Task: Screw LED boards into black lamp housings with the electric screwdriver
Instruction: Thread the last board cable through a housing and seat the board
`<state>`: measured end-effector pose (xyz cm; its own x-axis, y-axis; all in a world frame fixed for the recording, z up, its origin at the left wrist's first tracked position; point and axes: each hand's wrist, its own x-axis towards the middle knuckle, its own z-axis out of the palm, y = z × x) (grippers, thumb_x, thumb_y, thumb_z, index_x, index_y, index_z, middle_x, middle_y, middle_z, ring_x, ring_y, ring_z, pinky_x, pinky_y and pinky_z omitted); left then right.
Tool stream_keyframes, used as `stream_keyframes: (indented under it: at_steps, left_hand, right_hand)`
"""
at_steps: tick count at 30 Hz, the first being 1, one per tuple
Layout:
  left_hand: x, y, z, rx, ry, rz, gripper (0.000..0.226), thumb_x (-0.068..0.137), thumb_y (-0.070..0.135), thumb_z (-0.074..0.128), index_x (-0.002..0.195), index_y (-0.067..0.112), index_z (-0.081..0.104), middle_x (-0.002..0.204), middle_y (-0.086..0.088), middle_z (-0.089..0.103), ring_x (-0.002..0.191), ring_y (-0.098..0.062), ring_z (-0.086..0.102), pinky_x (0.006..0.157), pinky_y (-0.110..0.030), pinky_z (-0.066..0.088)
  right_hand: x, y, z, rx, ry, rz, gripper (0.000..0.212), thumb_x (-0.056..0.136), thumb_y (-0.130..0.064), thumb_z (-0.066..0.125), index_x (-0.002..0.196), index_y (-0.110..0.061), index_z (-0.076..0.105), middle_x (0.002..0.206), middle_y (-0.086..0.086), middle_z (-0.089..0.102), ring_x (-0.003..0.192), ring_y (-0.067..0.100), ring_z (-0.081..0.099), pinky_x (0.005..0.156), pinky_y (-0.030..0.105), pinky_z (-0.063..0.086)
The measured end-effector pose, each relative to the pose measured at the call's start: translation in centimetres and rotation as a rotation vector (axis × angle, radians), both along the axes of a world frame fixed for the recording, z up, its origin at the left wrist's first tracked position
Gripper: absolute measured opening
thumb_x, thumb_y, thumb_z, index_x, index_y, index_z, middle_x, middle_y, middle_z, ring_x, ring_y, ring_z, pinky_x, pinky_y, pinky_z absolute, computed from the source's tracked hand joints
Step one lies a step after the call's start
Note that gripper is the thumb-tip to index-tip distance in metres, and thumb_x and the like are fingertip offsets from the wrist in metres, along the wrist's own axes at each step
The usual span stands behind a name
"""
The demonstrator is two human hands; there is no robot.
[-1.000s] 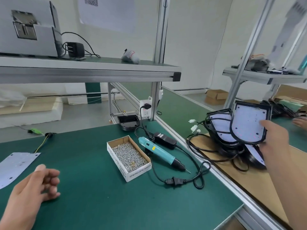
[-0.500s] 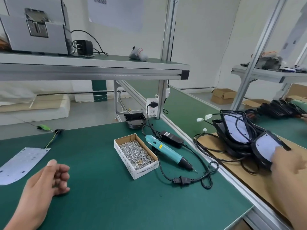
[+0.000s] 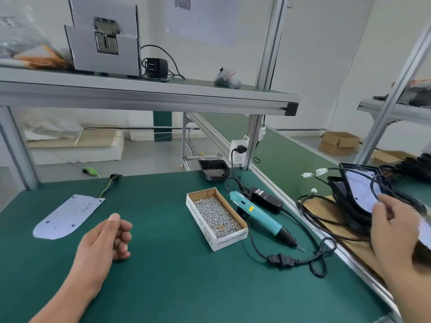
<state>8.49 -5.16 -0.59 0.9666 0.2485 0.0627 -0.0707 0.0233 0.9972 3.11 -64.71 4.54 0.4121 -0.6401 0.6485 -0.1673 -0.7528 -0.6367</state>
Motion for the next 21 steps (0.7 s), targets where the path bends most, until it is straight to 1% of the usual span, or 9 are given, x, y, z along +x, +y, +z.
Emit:
stream_keyframes:
  at_steps: [3, 6, 8, 10, 12, 14, 17, 18, 21]
  left_hand:
    - [0.0, 0.0, 0.0, 0.008, -0.002, -0.012, 0.042, 0.109, 0.046, 0.052, 0.085, 0.022, 0.077, 0.074, -0.002, 0.068, 0.058, -0.018, 0.057, 0.06, -0.038, 0.061]
    - [0.1, 0.1, -0.2, 0.009, -0.001, -0.019, 0.041, 0.109, 0.046, 0.053, 0.085, 0.023, 0.077, 0.074, -0.002, 0.068, 0.059, -0.018, 0.057, 0.06, -0.035, 0.061]
    - [0.1, 0.1, -0.2, 0.015, 0.005, -0.022, 0.041, 0.11, 0.046, 0.053, 0.085, 0.024, 0.077, 0.075, -0.001, 0.067, 0.059, -0.017, 0.057, 0.06, -0.033, 0.06]
    - [0.1, 0.0, -0.2, 0.014, 0.01, -0.023, 0.04, 0.109, 0.045, 0.054, 0.085, 0.024, 0.076, 0.075, -0.001, 0.067, 0.059, -0.016, 0.057, 0.06, -0.032, 0.059]
    - [0.0, -0.1, -0.1, 0.021, 0.007, -0.023, 0.038, 0.106, 0.047, 0.055, 0.084, 0.024, 0.076, 0.075, 0.0, 0.067, 0.059, -0.015, 0.056, 0.06, -0.03, 0.058]
    - [-0.1, -0.2, 0.1, 0.035, 0.013, -0.024, 0.036, 0.099, 0.051, 0.055, 0.084, 0.026, 0.075, 0.074, 0.002, 0.067, 0.058, -0.015, 0.055, 0.06, -0.03, 0.056]
    - [-0.4, -0.3, 0.5, 0.059, 0.039, -0.015, 0.035, 0.09, 0.056, 0.054, 0.084, 0.027, 0.073, 0.074, 0.004, 0.067, 0.056, -0.013, 0.052, 0.057, -0.027, 0.053]
    - [-0.5, -0.3, 0.6, 0.07, 0.04, -0.014, 0.035, 0.089, 0.057, 0.054, 0.085, 0.027, 0.073, 0.074, 0.004, 0.068, 0.056, -0.013, 0.051, 0.056, -0.026, 0.051]
    - [-0.6, -0.3, 0.8, 0.088, 0.046, -0.013, 0.038, 0.087, 0.059, 0.054, 0.087, 0.025, 0.07, 0.081, -0.006, 0.067, 0.057, -0.015, 0.048, 0.057, -0.031, 0.047]
  right_hand:
    - [2.6, 5.9, 0.1, -0.055, 0.068, 0.225, 0.02, 0.105, -0.025, 0.057, 0.115, -0.021, 0.074, 0.114, 0.001, 0.072, 0.107, 0.02, 0.06, 0.095, 0.038, 0.044]
    - [5.8, 11.5, 0.2, -0.109, 0.143, 0.417, 0.012, 0.104, -0.024, 0.062, 0.105, -0.033, 0.07, 0.105, -0.008, 0.069, 0.099, 0.013, 0.059, 0.089, 0.036, 0.044]
    - [8.1, 14.7, 0.2, -0.171, 0.182, 0.53, 0.011, 0.104, -0.027, 0.061, 0.104, -0.031, 0.072, 0.104, -0.013, 0.067, 0.098, 0.008, 0.059, 0.086, 0.033, 0.044]
    - [10.6, 17.4, 0.2, -0.22, 0.237, 0.611, 0.014, 0.104, -0.031, 0.059, 0.106, -0.029, 0.073, 0.105, -0.015, 0.067, 0.098, 0.007, 0.059, 0.087, 0.033, 0.045]
    - [13.1, 19.7, 0.4, -0.274, 0.299, 0.661, 0.019, 0.105, -0.036, 0.056, 0.109, -0.028, 0.073, 0.105, -0.015, 0.067, 0.098, 0.008, 0.057, 0.086, 0.032, 0.044]
    - [15.6, 21.8, 1.0, -0.332, 0.347, 0.709, 0.019, 0.104, -0.034, 0.057, 0.107, -0.027, 0.074, 0.102, -0.015, 0.067, 0.096, 0.008, 0.055, 0.083, 0.031, 0.041]
    - [19.1, 24.5, 2.3, -0.447, 0.474, 0.73, 0.018, 0.103, -0.028, 0.056, 0.093, -0.029, 0.072, 0.088, -0.014, 0.069, 0.081, 0.013, 0.06, 0.07, 0.031, 0.044]
    - [20.2, 25.0, 2.7, -0.482, 0.519, 0.709, 0.019, 0.102, -0.027, 0.055, 0.093, -0.028, 0.073, 0.088, -0.012, 0.07, 0.078, 0.015, 0.062, 0.069, 0.033, 0.048]
    - [23.0, 26.2, 3.4, -0.615, 0.699, 0.611, 0.02, 0.103, -0.03, 0.051, 0.105, -0.032, 0.071, 0.1, -0.009, 0.071, 0.093, 0.021, 0.066, 0.083, 0.04, 0.056]
